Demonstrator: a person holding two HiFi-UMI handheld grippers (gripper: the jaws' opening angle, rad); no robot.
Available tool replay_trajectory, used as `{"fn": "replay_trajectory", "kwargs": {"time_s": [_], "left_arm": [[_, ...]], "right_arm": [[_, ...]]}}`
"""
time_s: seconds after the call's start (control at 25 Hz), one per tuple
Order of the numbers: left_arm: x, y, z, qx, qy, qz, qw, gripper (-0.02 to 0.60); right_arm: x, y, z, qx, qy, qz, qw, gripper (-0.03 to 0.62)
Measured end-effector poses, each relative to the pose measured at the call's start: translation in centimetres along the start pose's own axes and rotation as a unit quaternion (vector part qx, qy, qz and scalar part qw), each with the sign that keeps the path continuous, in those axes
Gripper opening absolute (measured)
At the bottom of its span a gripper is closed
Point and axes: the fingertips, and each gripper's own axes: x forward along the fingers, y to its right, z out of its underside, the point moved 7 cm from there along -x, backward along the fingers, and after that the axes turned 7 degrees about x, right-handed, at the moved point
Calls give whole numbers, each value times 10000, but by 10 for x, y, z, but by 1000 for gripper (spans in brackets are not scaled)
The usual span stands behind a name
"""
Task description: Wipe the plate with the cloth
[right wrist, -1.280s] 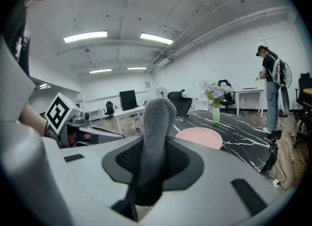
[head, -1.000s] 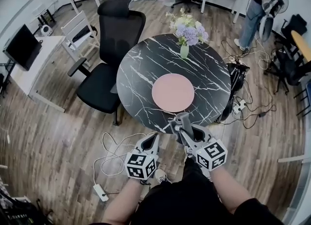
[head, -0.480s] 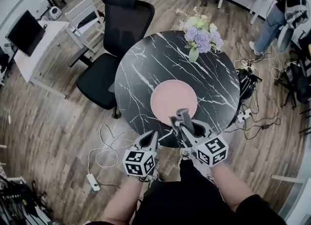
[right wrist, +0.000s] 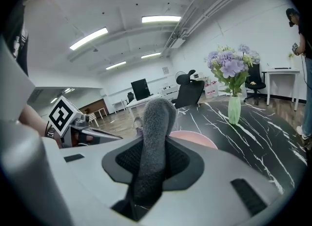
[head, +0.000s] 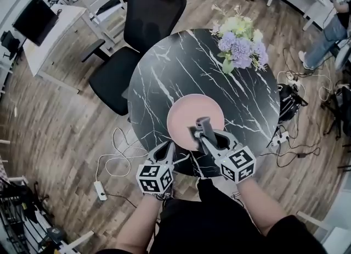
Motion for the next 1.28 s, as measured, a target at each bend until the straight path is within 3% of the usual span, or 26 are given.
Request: {"fn": "replay_trajectory", "kwargs": {"time_s": [0.12, 0.24, 0.32, 0.6, 0.92, 1.28], "left_arm": [[12, -2, 2, -167, -70, -276, 9995, 25], [23, -3, 8, -407, -220, -538, 9975, 115], [29, -4, 10, -524, -316, -665, 9959, 141], [45, -14, 19, -762, -545, -970, 9909, 158], [72, -37, 24, -863, -925, -949, 9874, 160], [105, -61, 24, -791, -1388, -642, 9851, 160]], "right_arm": [[6, 12, -2, -22, -108, -172, 9998, 107], [10, 22, -3, -20, -175, -320, 9993, 107], [12, 27, -3, -22, -236, -396, 9989, 107], [13, 33, 3, -25, -431, -597, 9973, 107], [11, 38, 15, 1, -684, -519, 9963, 107], [25, 44, 25, 326, -920, -170, 9951, 107]]}}
